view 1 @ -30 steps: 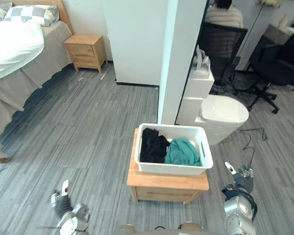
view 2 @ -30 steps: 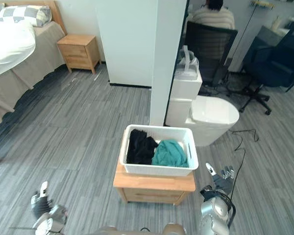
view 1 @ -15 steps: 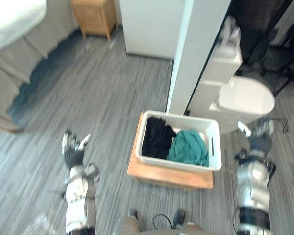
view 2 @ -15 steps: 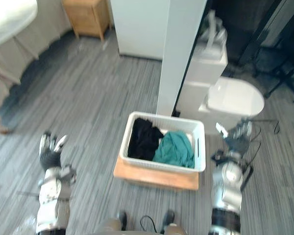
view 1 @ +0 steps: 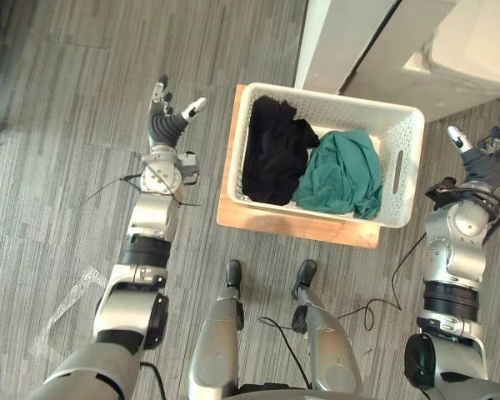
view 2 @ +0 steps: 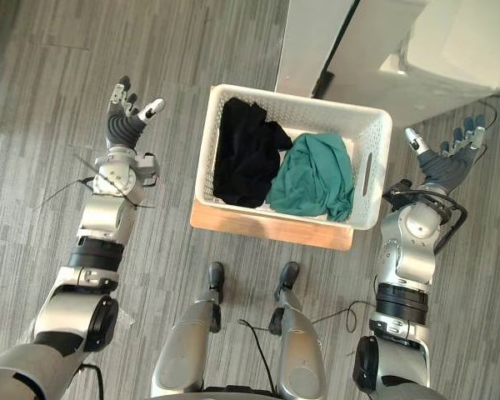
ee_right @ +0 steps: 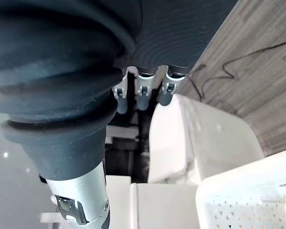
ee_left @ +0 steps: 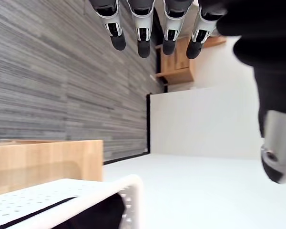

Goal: Pick up the laundry basket with both hands and put the clothes into the washing machine.

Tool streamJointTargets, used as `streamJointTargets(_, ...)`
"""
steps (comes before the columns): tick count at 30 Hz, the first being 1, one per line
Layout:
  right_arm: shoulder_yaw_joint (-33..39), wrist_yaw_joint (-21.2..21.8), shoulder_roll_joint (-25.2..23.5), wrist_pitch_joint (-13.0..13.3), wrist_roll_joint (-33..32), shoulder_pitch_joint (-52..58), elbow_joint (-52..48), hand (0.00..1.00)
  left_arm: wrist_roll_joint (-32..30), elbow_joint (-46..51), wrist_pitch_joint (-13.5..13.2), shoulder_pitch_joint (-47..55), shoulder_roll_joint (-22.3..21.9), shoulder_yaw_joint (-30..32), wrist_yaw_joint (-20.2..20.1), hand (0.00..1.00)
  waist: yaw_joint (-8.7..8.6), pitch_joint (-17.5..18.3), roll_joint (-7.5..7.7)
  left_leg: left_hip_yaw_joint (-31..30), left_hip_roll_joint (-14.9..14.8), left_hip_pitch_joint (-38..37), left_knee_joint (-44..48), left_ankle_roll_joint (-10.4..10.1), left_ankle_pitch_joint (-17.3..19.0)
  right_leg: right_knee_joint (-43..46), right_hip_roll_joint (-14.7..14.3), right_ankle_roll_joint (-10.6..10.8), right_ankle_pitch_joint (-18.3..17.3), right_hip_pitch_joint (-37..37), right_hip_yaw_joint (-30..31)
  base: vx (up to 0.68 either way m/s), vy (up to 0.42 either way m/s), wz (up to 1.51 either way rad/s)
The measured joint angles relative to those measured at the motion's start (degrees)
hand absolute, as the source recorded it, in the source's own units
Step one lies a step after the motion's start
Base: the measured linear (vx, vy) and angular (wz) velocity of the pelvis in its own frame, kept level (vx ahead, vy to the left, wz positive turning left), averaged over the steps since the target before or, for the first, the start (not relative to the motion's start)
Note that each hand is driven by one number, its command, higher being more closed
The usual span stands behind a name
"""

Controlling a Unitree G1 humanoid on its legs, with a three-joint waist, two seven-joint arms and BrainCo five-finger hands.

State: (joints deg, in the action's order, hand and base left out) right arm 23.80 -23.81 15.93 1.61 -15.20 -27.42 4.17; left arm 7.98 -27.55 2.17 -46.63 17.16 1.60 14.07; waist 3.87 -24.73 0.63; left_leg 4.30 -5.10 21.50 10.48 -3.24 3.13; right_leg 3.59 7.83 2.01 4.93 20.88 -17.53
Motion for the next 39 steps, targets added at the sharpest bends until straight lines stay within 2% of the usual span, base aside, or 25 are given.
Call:
streamJointTargets(7,1.2,0.0,-4.0,0.0,0.1,5.0,-6.7,0.0,-5.1,-10.2,2.6,-8.2,-1.5,0.4,-0.1,0.0,-0.26,-1.7,0.5,2.5,-0.9,2.2,0.7,-0.2,0.1,1.7,-0.1,0.0,0.0,3.5,1.0,-0.01,-0.004,-0.11)
streamJointTargets(11,2.7,0.0,-5.6,0.1,0.0,7.6,-10.5,0.0,-10.4,-13.0,3.6,-9.9,-3.1,2.2,-0.6,0.0,-0.78,-2.1,1.02,4.4,-1.4,3.9,3.1,-0.7,0.5,3.0,0.1,0.0,0.0,4.8,1.7,-0.01,0.009,-0.08)
streamJointTargets(14,4.4,0.0,-6.0,0.3,0.0,8.1,-11.3,0.0,-13.5,-13.5,3.8,-9.9,-3.1,2.6,-2.0,0.0,-1.41,-2.2,1.29,5.6,-2.0,4.7,4.6,-0.9,0.7,3.4,0.0,0.1,0.1,5.0,1.6,0.0,0.0,0.0)
streamJointTargets(18,5.1,0.1,-6.1,0.8,-0.6,9.4,-13.0,0.0,-15.5,-13.5,3.9,-9.9,-3.1,2.2,-6.4,0.0,-1.29,-2.2,1.29,6.6,-2.3,5.3,5.1,-0.8,0.7,3.4,-0.1,0.2,0.1,5.6,1.8,-0.02,-0.003,-0.04)
streamJointTargets(21,5.1,0.5,-6.2,0.8,-1.3,9.4,-13.2,0.0,-15.3,-13.5,3.9,-9.9,-2.0,-1.6,-10.7,0.0,-0.59,-2.2,1.28,6.8,-3.2,6.5,6.0,-0.8,0.7,3.1,-0.9,1.9,1.3,6.4,1.9,-0.05,-0.018,-0.09)
streamJointTargets(23,5.1,1.2,-6.2,0.8,-2.4,10.3,-14.0,0.0,-15.3,-13.5,3.9,-9.7,-1.4,-4.5,-13.5,0.0,0.04,-2.2,1.28,6.8,-3.5,7.1,6.0,-0.8,0.7,2.8,-1.2,1.9,1.3,7.0,1.9,-0.06,-0.027,-0.04)
streamJointTargets(28,5.1,2.9,-6.4,0.7,-2.7,11.5,-14.1,0.0,-15.5,-13.4,3.9,-9.0,1.8,-9.2,-17.9,0.0,0.18,-2.2,1.25,6.8,-4.6,8.1,6.2,-0.8,0.7,1.9,-2.3,1.8,1.4,7.2,1.8,-0.06,-0.042,0.01)
streamJointTargets(35,5.1,4.2,-6.4,0.8,-5.7,12.1,-13.8,0.0,-19.5,-13.4,3.3,-9.3,5.3,-12.8,-19.7,0.0,0.13,-2.1,1.12,7.1,-5.9,9.6,7.1,-0.6,0.8,0.1,-3.6,0.5,2.5,7.5,1.8,-0.04,-0.037,-0.04)
streamJointTargets(39,5.2,5.4,-5.2,0.7,-9.4,8.8,-6.9,0.0,-20.5,-13.8,3.0,-10.3,6.1,-13.4,-20.0,0.0,0.17,-2.1,1.01,7.2,-6.1,10.5,7.6,-0.6,0.8,-0.1,-3.8,0.0,3.2,8.2,1.9,0.0,-0.021,-0.01)
